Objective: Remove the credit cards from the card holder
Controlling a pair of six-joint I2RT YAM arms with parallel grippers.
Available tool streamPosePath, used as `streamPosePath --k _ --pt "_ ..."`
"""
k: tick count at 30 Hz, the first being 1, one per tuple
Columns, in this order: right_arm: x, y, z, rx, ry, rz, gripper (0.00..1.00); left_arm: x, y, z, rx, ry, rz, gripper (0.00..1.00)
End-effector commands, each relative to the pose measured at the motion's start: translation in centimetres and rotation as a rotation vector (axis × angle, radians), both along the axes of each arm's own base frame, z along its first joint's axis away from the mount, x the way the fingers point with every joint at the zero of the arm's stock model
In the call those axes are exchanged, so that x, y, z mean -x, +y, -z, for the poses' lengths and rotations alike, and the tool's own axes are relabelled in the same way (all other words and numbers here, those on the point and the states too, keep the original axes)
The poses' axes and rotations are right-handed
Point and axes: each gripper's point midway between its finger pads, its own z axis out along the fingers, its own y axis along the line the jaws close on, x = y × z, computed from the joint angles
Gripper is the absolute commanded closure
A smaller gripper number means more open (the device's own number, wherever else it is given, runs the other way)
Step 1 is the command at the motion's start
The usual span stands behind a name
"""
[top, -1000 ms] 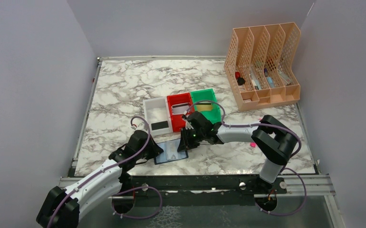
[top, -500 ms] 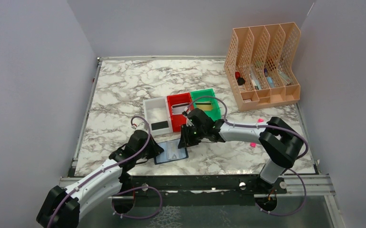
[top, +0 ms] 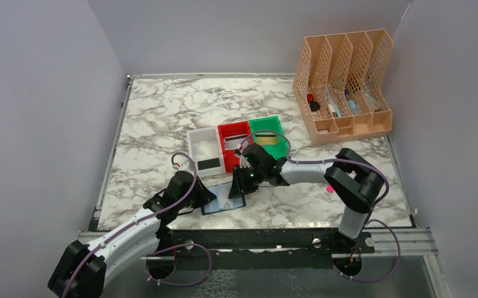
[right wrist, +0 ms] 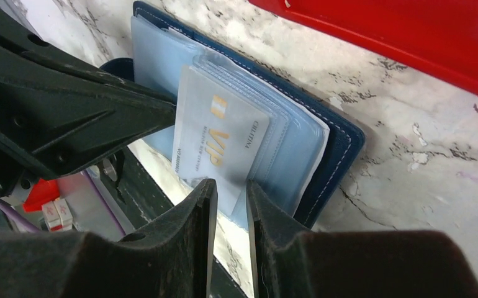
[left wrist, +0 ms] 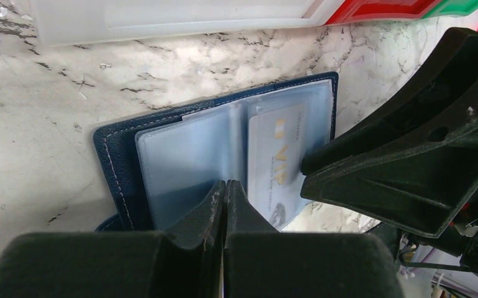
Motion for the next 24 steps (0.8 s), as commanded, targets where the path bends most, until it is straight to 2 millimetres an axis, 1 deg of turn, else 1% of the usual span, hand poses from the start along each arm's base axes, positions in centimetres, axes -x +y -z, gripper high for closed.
streamPosePath --k 1,2,5,6,8,11,14,19,21,24 --pt "0.6 -0.4 2.2 0.026 0.043 -0.004 0.70 -0.1 -0.1 -0.1 -0.003 -0.005 0.012 1.00" --pt "0.8 -0.3 2.4 0.015 0.055 -0.013 0.70 -0.1 -0.1 -0.2 0.000 -0.008 0.013 0.99" --pt "1.2 -0.5 2.9 0.013 0.073 -0.002 0.70 -0.4 -0.2 -0.8 0.001 -0.023 0.012 0.89" --pt "1.1 -0.8 3.2 0.033 0.072 0.013 0.71 -0.6 -0.2 -1.2 0.004 -0.033 0.009 0.85" --pt "0.7 -1.4 3.9 0.078 0.064 0.049 0.75 -0.9 -0.4 -2.1 0.019 -0.059 0.004 0.78" --pt "0.5 -2.0 4.7 0.119 0.061 0.070 0.77 -1.3 -0.5 -3.1 0.041 -0.080 -0.005 0.68" --pt "0.7 -2.3 5.3 0.134 0.075 0.077 0.78 -1.4 -0.3 -3.2 0.043 -0.086 -0.023 0.63" --pt "0.8 -2.6 5.5 0.142 0.076 0.086 0.78 -1.3 -0.5 -3.2 0.074 -0.082 -0.032 0.61" --pt "0.7 -2.7 5.6 0.149 0.076 0.088 0.78 -1.5 -0.1 -3.1 0.064 -0.082 -0.067 0.59" --pt "0.8 -2.6 5.7 0.148 0.079 0.080 0.78 -1.9 0.6 -3.6 0.057 -0.099 -0.112 0.56"
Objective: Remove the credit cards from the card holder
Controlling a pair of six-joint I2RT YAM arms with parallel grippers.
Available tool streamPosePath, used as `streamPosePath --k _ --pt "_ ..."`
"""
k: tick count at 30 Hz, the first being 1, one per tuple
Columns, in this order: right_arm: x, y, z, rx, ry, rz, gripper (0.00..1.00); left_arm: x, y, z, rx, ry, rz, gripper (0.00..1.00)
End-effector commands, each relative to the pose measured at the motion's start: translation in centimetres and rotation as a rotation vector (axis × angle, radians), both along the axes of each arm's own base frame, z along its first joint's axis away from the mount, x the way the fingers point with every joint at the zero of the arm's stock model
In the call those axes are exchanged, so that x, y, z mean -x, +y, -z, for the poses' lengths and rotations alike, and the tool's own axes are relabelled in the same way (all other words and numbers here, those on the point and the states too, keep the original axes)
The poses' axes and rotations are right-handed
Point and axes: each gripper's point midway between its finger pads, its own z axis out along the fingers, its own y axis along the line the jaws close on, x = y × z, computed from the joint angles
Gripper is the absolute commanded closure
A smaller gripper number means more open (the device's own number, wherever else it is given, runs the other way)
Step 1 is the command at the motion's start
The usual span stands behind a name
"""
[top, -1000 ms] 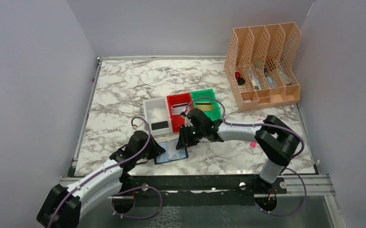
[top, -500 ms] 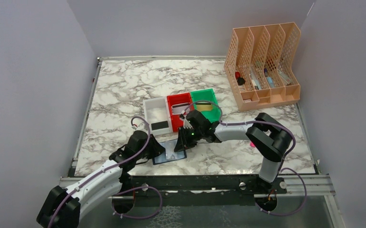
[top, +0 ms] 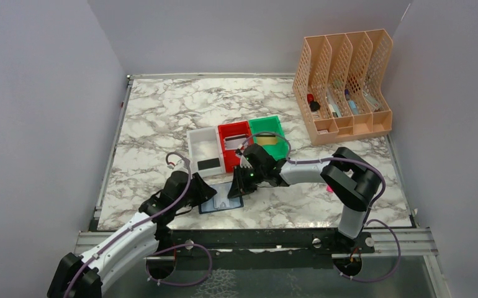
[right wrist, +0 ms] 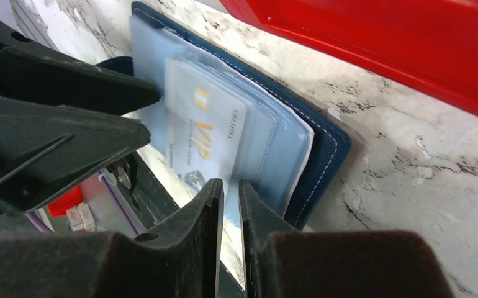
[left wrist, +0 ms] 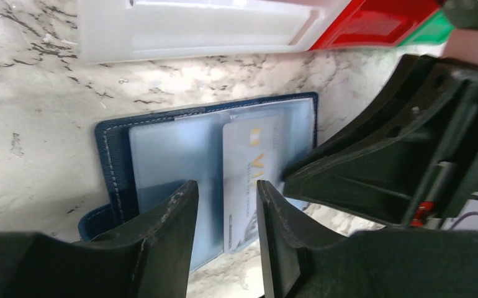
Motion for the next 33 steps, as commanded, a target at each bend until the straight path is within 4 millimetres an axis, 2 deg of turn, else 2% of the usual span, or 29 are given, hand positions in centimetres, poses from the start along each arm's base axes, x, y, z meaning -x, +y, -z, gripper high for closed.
streamPosePath --k 1,5,9,12,18,21,33 --pt "0.9 -3.2 5.3 0.189 0.034 0.033 0.78 -1.6 0.0 -2.7 0.060 -0.076 -0.077 0.56" --pt "1.0 -3.2 5.5 0.190 0.040 0.032 0.79 -1.8 0.1 -3.7 0.085 -0.119 -0.091 0.54" --pt "1.0 -3.1 5.5 0.185 0.041 0.032 0.79 -1.4 -0.9 -3.7 0.122 -0.121 -0.029 0.52" --pt "1.0 -3.2 5.4 0.185 0.039 0.035 0.79 -0.7 -1.5 -2.6 0.121 -0.076 0.015 0.52" --pt "1.0 -3.1 5.3 0.187 0.036 0.030 0.79 0.2 -0.9 0.1 0.057 0.021 0.013 0.55" --pt "0.9 -3.1 5.2 0.187 0.036 0.031 0.79 0.7 -0.8 0.7 0.065 0.036 0.008 0.58" --pt "1.0 -3.0 5.2 0.183 0.041 0.028 0.79 2.0 -0.7 2.6 0.108 0.073 0.002 0.85"
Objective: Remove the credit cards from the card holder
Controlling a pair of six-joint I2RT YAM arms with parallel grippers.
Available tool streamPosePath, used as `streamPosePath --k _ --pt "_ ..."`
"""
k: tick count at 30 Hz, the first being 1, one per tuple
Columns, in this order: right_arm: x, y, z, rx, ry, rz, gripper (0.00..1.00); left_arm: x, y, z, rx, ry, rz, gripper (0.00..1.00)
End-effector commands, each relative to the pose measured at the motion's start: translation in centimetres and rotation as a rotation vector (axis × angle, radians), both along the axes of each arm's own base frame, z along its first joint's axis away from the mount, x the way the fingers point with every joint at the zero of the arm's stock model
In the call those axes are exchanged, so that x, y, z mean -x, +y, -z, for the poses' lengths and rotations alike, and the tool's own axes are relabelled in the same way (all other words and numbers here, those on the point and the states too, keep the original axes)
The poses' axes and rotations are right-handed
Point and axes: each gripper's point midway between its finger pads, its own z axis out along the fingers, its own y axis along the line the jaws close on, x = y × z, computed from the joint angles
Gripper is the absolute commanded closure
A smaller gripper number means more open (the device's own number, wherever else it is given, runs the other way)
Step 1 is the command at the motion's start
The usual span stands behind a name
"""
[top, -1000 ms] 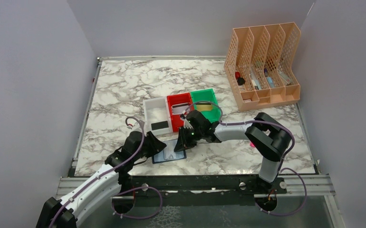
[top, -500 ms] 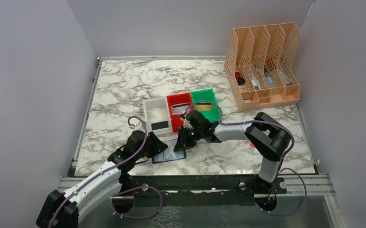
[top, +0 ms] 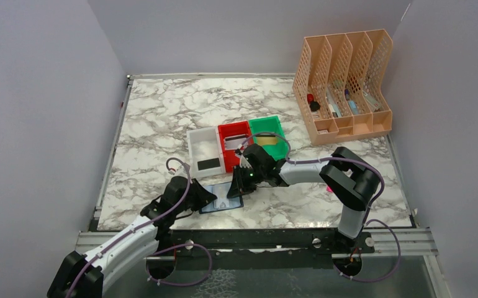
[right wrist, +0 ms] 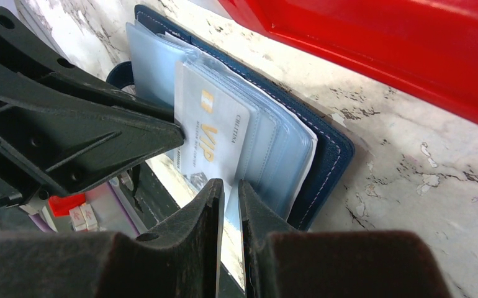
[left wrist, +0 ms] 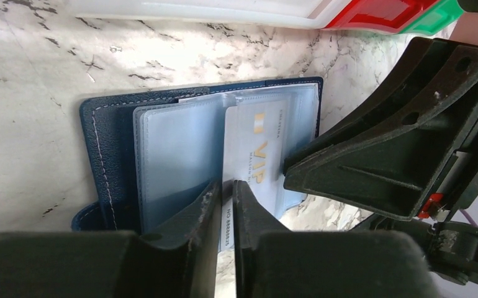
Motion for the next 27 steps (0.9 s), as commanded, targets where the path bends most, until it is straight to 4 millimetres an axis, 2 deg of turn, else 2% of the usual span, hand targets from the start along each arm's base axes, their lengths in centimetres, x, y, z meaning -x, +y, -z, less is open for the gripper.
streamPosePath --k 1,4,13,22,27 --pt "1.1 -3.3 5.1 0.192 0.039 0.024 0.79 1.1 -0.1 1.1 0.034 0.031 0.009 0.88" --pt "1.2 -3.3 5.1 0.198 0.041 0.024 0.79 1.1 -0.2 0.9 0.056 0.024 0.005 1.00" --pt "1.1 -3.5 5.4 0.208 0.042 0.034 0.79 0.7 0.8 0.4 0.037 -0.006 -0.044 1.00" --pt "0.7 -3.9 5.7 0.242 0.030 0.046 0.79 0.1 2.9 -0.4 -0.101 -0.019 -0.095 1.00" --pt "0.6 -3.9 5.7 0.247 0.026 0.044 0.79 -0.1 3.1 -0.8 -0.127 -0.026 -0.092 1.00"
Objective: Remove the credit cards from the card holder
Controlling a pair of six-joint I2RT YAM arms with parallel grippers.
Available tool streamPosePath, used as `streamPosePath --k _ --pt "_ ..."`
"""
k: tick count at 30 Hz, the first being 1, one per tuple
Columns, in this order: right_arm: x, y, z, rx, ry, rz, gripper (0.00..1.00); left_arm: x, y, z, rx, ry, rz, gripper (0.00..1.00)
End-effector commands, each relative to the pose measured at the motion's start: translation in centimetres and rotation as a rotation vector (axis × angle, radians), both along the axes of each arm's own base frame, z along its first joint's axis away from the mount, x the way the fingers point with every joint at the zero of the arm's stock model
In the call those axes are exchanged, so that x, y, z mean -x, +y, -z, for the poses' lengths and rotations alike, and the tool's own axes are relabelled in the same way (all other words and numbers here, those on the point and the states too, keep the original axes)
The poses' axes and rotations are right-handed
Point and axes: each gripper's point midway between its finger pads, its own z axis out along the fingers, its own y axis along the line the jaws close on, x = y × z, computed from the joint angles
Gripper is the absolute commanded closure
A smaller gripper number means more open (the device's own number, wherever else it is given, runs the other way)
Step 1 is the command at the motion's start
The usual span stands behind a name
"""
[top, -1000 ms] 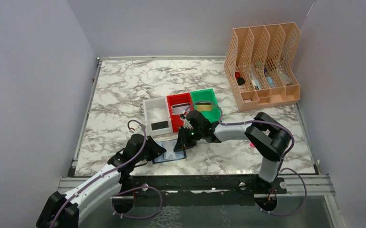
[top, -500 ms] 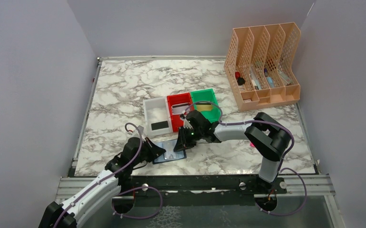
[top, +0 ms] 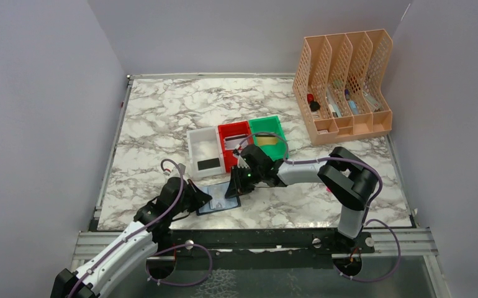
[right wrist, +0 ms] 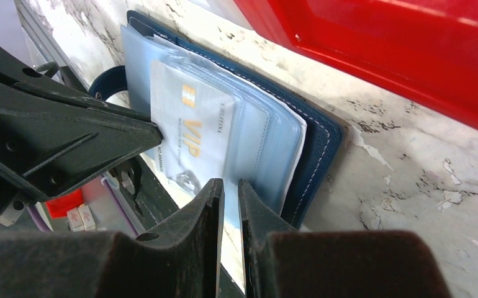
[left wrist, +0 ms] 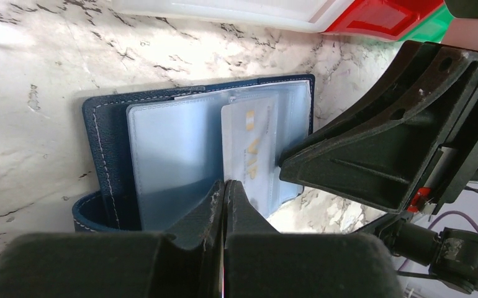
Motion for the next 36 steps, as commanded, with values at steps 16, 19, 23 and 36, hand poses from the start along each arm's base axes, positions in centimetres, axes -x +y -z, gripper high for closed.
streamPosePath --k 16,19,23,36 --pt "-0.8 -6.0 4.9 0.334 -0.056 0.108 0.80 -0.3 -1.9 -0.9 0.070 -0.058 0.094 1.00" --pt "-1.2 -7.8 5.6 0.413 -0.083 0.141 0.80 -0.3 -2.9 -1.1 0.117 -0.058 0.120 1.00" --pt "-1.5 -9.6 5.7 0.471 -0.113 0.190 0.80 -0.2 -4.2 -1.1 0.197 -0.043 0.139 1.00" --pt "-1.6 -7.0 -0.6 0.242 -0.178 0.112 0.77 -1.2 -5.0 -0.6 0.136 -0.062 0.112 1.00"
